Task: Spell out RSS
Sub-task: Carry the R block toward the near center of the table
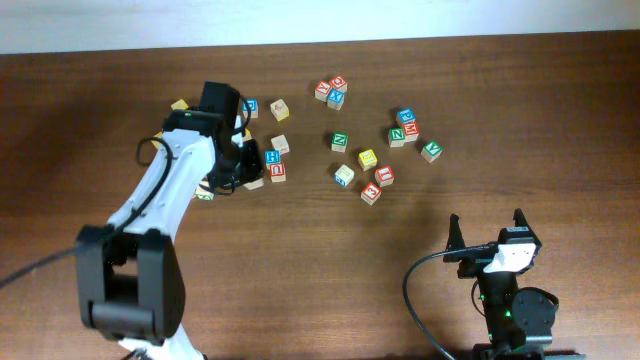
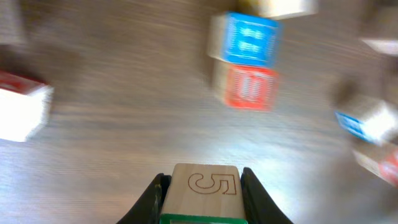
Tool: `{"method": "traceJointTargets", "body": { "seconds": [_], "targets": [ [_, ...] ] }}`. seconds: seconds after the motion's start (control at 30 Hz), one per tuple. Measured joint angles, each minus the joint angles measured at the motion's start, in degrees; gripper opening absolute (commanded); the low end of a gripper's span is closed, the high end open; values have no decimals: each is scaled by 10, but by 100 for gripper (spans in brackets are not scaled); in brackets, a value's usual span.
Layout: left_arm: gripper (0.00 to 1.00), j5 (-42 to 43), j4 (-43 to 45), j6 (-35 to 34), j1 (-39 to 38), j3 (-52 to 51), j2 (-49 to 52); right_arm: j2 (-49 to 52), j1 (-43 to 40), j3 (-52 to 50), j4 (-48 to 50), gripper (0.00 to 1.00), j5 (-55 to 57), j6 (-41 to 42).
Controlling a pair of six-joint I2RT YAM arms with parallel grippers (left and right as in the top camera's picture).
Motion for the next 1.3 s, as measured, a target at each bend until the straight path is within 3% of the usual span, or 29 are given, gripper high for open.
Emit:
{"method": "traceJointTargets", "body": {
  "seconds": [0.23, 0.47, 0.73, 1.3],
  "targets": [
    [22, 45, -16, -7, -125, -20, -14, 0, 0, 0, 0, 98, 0, 0],
    [21, -52, -2, -82, -247, -75, -14, 0, 0, 0, 0, 98, 0, 0],
    [20, -125, 29, -126, -260, -105, -14, 0, 0, 0, 0, 98, 0, 0],
    [29, -139, 90, -144, -260, -181, -14, 0, 0, 0, 0, 98, 0, 0]
  ]
}}
